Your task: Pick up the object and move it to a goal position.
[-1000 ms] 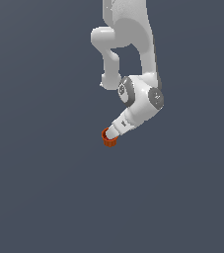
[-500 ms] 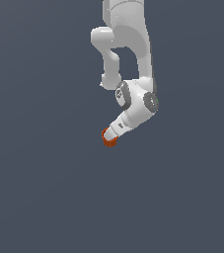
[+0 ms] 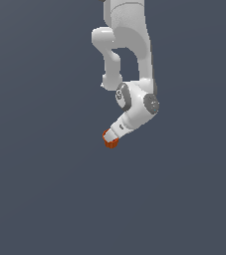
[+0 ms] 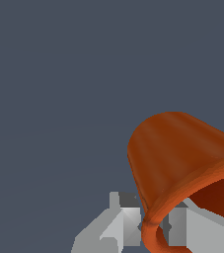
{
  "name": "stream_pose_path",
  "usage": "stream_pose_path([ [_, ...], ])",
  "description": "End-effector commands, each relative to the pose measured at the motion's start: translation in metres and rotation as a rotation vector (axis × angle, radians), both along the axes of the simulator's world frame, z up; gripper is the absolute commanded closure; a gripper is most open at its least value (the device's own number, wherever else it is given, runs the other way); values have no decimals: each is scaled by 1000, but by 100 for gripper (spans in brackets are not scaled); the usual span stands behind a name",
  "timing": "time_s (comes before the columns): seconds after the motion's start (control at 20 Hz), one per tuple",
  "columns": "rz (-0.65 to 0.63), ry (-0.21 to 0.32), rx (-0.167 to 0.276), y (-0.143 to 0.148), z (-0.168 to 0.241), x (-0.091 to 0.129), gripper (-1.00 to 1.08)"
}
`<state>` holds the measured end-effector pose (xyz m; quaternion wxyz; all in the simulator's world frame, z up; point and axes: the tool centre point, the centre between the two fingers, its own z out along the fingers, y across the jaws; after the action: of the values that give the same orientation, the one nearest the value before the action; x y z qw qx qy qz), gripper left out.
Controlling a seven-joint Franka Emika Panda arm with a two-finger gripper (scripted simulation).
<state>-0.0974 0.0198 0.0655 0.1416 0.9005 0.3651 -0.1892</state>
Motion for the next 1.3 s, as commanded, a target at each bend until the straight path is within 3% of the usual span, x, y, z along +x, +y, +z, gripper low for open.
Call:
stream_pose_path([
  [0.0,1,0,0,1,0,0,108],
  [0.55,1,0,0,8,18,-8,108],
  [1.25,2,0,-1,44,106,-45,108],
])
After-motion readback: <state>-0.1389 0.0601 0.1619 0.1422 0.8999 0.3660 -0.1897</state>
